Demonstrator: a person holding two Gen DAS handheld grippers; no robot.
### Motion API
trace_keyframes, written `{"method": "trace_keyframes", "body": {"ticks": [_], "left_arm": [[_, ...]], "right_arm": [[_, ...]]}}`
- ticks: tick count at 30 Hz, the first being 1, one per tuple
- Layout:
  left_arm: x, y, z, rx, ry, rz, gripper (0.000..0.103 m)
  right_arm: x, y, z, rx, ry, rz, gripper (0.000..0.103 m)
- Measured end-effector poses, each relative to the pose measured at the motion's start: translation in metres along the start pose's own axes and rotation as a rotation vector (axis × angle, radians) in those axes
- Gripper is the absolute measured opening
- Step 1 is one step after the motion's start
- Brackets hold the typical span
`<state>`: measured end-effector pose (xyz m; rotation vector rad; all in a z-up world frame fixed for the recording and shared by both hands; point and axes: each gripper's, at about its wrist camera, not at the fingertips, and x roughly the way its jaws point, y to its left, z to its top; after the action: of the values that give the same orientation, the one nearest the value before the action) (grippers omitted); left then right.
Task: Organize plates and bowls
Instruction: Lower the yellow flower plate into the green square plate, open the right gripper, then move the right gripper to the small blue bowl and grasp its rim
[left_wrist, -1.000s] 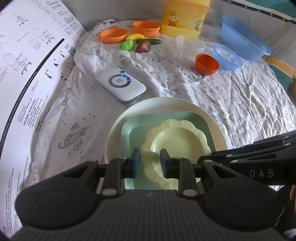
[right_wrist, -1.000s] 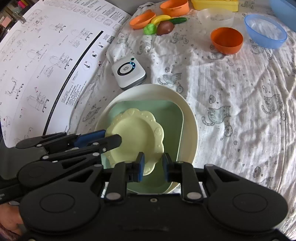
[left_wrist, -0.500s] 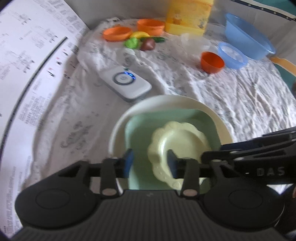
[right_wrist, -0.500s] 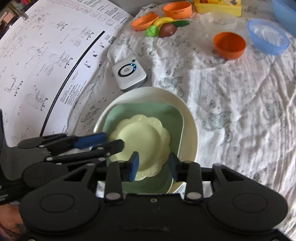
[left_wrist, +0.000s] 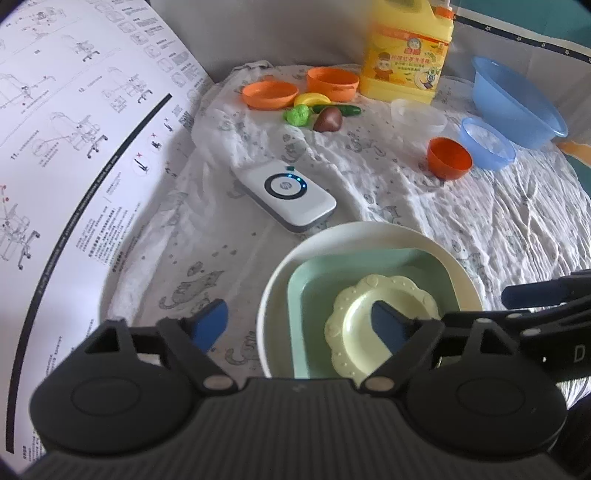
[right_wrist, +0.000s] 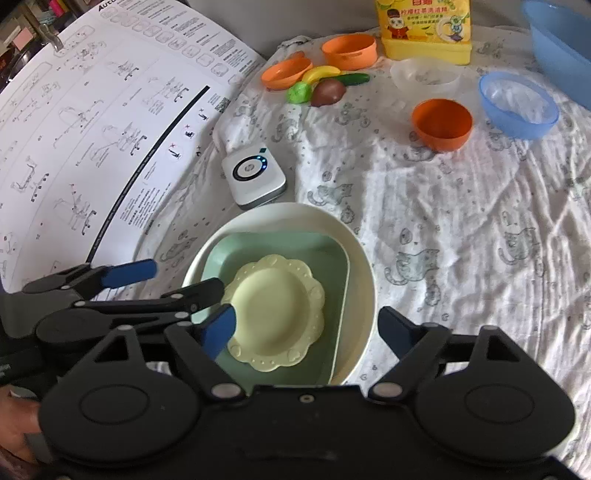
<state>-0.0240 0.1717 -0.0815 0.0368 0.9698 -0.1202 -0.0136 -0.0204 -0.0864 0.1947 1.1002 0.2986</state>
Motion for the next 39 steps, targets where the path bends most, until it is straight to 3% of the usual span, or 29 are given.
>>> {"method": "trace_keyframes", "body": {"ticks": [8, 23, 30, 39], "left_arm": [[-0.007, 0.003, 0.000, -0.023, -0.013, 0.005, 0.100], [-0.012, -0.019, 0.011, 0.020, -0.035, 0.001, 0.103], [-0.008, -0.044, 0.034, 0.077, -0.072, -0.002, 0.103], [0.013, -0.089, 0.087, 0.150, -0.138, -0.027, 0.103]], "right_arm": [[-0.006, -0.002, -0.002, 0.003, -0.018, -0.004, 0.094], [-0.028, -0.021, -0.008, 0.031, -0.077, -0.017, 0.101], [-0.042, -0.048, -0.003, 0.069, -0.123, -0.052, 0.103], [-0.053, -0.101, 0.021, 0.148, -0.177, -0.150, 0.103]]}}
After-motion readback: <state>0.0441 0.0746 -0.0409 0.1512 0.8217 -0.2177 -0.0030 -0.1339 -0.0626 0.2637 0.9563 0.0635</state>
